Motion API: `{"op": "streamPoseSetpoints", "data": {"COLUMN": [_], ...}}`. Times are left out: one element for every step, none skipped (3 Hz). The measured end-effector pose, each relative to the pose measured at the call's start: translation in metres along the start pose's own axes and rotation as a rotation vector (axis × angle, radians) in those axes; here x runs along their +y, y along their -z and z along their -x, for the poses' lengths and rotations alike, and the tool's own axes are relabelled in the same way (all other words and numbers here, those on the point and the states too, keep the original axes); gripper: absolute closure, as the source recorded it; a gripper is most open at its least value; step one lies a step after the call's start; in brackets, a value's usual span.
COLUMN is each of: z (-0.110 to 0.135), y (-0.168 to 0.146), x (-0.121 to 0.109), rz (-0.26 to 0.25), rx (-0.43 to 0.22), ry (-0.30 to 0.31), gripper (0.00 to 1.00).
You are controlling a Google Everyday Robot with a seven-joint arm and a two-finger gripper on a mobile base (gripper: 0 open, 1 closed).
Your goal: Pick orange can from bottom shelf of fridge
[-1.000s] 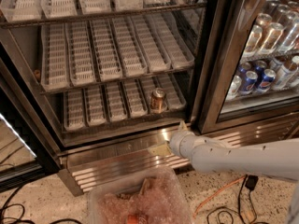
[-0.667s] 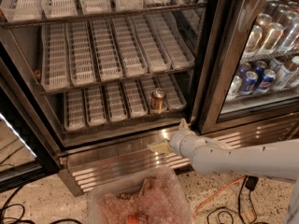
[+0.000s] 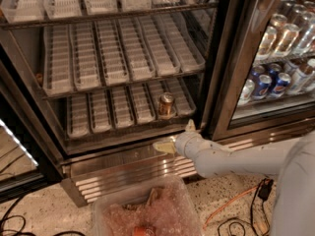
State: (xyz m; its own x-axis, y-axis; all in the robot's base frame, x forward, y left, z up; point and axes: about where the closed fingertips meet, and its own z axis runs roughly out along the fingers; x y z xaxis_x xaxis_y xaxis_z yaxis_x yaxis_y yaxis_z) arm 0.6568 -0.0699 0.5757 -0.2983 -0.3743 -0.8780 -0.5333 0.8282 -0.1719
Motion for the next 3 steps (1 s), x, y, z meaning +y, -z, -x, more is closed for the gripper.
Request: {"op": "streamPoseSetpoints", "data": {"z": [0.007, 0.016, 0.023], "y": [-0.025, -0.048, -0.068], "x": [-0.008, -0.013, -0.016], "rz": [-0.034, -0.067, -0.090], "rx": [-0.050, -0.118, -0.176], "ry": [-0.021, -0.031, -0.034], "gripper": [0.00, 0.00, 0.00]}}
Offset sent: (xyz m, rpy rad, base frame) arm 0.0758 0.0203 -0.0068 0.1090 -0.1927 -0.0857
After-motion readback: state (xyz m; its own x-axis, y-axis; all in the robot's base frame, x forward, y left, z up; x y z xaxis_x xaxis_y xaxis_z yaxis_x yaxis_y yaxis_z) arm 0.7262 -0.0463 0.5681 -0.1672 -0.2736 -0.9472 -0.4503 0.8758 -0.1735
